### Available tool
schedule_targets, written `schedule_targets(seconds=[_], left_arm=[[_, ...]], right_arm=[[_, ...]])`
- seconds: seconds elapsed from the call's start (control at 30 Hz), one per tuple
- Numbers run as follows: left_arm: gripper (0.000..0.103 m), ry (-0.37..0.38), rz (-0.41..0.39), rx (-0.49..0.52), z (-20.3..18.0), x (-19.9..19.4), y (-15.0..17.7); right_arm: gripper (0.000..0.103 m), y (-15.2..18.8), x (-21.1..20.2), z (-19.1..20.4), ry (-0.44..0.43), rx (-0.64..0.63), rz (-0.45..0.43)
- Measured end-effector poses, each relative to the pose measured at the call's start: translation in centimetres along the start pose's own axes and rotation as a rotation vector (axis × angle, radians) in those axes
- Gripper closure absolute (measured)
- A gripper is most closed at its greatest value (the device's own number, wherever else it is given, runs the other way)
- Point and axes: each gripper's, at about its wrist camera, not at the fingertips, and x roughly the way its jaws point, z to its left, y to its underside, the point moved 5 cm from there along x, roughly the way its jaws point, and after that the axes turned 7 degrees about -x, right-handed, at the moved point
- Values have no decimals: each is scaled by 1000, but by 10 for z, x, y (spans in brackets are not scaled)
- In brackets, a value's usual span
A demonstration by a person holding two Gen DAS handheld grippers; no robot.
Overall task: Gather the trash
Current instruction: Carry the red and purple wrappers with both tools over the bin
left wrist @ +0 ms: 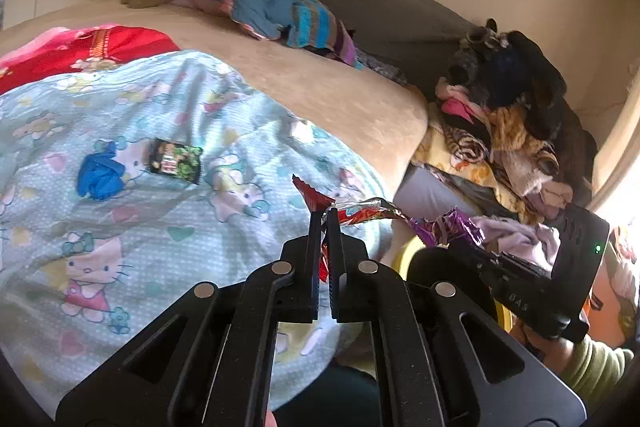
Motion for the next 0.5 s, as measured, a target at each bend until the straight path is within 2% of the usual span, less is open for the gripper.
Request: schedule_targets(seconds=[0.5], left_arm=[[102, 56, 69, 118, -51, 20, 27]], right_arm=[[98, 28, -40, -50, 98, 56, 36]])
